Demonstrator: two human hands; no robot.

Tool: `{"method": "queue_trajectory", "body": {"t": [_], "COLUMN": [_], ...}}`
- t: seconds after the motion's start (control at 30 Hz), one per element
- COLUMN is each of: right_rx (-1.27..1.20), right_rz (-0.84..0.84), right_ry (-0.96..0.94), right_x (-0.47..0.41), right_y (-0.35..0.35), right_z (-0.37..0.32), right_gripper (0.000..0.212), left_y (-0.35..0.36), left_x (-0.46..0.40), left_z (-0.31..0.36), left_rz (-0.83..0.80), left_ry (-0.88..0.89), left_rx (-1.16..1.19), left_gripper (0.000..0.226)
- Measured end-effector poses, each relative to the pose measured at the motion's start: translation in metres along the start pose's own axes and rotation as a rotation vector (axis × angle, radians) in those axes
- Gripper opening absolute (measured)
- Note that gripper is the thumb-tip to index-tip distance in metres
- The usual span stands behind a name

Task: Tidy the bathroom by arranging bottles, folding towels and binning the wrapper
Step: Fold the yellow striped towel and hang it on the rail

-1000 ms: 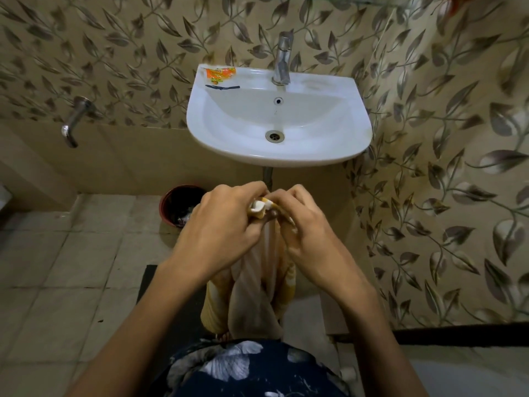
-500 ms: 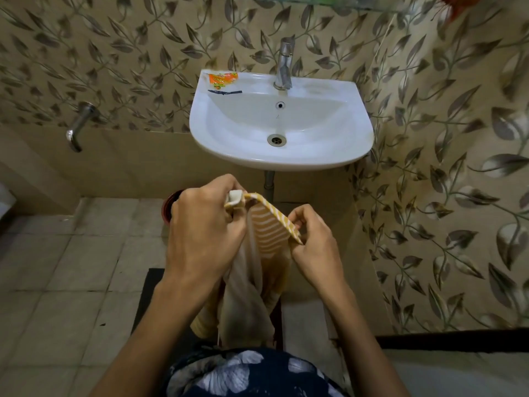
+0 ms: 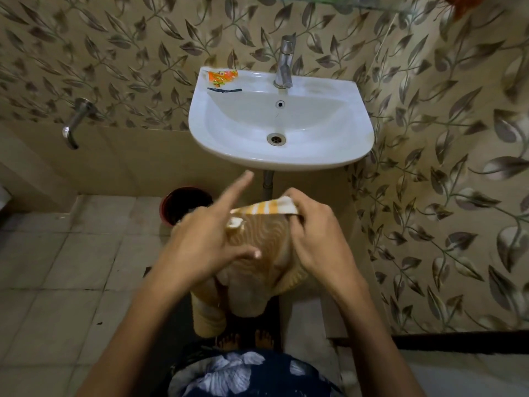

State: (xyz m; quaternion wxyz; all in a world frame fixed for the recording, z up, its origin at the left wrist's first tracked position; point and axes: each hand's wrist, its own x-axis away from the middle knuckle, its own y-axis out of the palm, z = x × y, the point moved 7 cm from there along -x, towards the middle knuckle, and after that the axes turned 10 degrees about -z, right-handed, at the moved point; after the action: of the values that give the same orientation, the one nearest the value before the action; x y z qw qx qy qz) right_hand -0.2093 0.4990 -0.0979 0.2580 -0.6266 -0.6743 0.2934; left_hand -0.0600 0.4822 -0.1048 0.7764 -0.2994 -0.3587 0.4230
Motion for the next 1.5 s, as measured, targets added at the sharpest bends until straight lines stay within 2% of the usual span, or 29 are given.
{"method": "queue_trajectory", "body": {"t": [0.03, 0.1, 0.13, 0.23, 0.33, 0.47, 0.53, 0.6, 0.67, 0.7, 0.73, 0.77, 0.8, 0.83, 0.87, 0.97, 1.03, 1.07, 1.17, 1.33, 1.4, 1.5], "right_rx": [0.008, 0.047, 0.048, 0.004, 0.017, -0.072, -0.108, -0.118, -0.059, -0.004, 0.045, 0.075, 0.081, 0.076, 0.075, 0.088, 0.027, -0.006, -0.036, -0.008, 0.001, -0.012], "right_rz": [-0.023, -0.037, -0.029, 0.013, 0.105, 0.273, 0.323, 0.289, 0.16, 0.079, 0.005, -0.055, -0.095, -0.123, -0.14, -0.132, -0.084, -0.062, -0.009, -0.044, -0.062, -0.141], "right_ry": [-0.05, -0.097, -0.105, -0.109, -0.053, 0.137, 0.224, 0.314, 0.35, 0.34, 0.319, 0.285, 0.241, 0.196, 0.155, 0.062, 0.024, 0.014, 0.022, 0.202, 0.174, 0.086], "right_x": [-0.001, -0.001, -0.001, 0.001, 0.005, 0.017, 0.026, 0.032, 0.033, 0.032, 0.031, 0.03, 0.029, 0.028, 0.027, 0.027, 0.027, 0.027, 0.028, 0.034, 0.036, 0.031], "right_y": [0.002, 0.004, 0.003, 0.003, 0.002, -0.015, -0.024, -0.026, -0.023, -0.02, -0.016, -0.012, -0.007, -0.003, 0.001, 0.007, 0.005, 0.003, 0.0, -0.008, -0.011, -0.004], "right_z": [-0.011, -0.022, -0.023, -0.014, 0.006, 0.051, 0.071, 0.086, 0.09, 0.087, 0.08, 0.07, 0.058, 0.045, 0.033, 0.014, 0.013, 0.014, 0.022, 0.06, 0.059, 0.042], "right_gripper": [0.012, 0.007, 0.006, 0.026, 0.05, 0.051, 0.052, 0.047, 0.037, 0.032, 0.028, 0.027, 0.024, 0.021, 0.022, 0.035, 0.02, 0.015, 0.026, 0.022, 0.024, 0.02], "left_y": [0.006, 0.001, -0.004, -0.016, -0.027, -0.051, -0.059, -0.058, -0.045, -0.035, -0.022, -0.007, 0.008, 0.02, 0.028, 0.029, 0.02, 0.015, -0.004, -0.037, -0.036, -0.009], "left_x": [-0.001, -0.001, -0.001, 0.001, 0.007, 0.018, 0.022, 0.02, 0.011, 0.006, 0.002, -0.002, -0.002, -0.001, 0.0, 0.0, -0.001, 0.0, 0.009, 0.023, 0.018, 0.004], "left_z": [0.008, 0.014, 0.011, 0.012, 0.019, 0.014, 0.004, -0.009, -0.021, -0.023, -0.021, -0.015, -0.004, 0.008, 0.018, 0.027, 0.023, 0.022, 0.018, -0.016, -0.025, -0.011], "left_rz": [-0.006, 0.122, 0.188, 0.273, 0.327, 0.467, 0.535, 0.558, 0.465, 0.371, 0.253, 0.133, 0.036, -0.02, -0.034, 0.049, 0.127, 0.172, 0.336, 0.624, 0.558, 0.215], "left_ry": [0.061, 0.138, 0.152, 0.193, 0.266, 0.279, 0.21, 0.09, -0.047, -0.103, -0.126, -0.103, -0.059, 0.004, 0.064, 0.16, 0.165, 0.166, 0.157, -0.051, -0.102, 0.025], "left_rx": [-0.006, -0.012, -0.013, -0.008, 0.005, 0.002, -0.01, -0.003, 0.004, -0.006, -0.027, -0.065, -0.118, -0.152, -0.149, -0.067, -0.049, -0.032, 0.062, 0.177, 0.175, 0.07], "left_gripper": [0.08, 0.021, 0.003, 0.028, 0.021, 0.015, 0.014, 0.013, 0.015, 0.029, 0.052, 0.077, 0.093, 0.095, 0.085, 0.027, 0.011, 0.01, 0.017, 0.019, 0.034, 0.083]}}
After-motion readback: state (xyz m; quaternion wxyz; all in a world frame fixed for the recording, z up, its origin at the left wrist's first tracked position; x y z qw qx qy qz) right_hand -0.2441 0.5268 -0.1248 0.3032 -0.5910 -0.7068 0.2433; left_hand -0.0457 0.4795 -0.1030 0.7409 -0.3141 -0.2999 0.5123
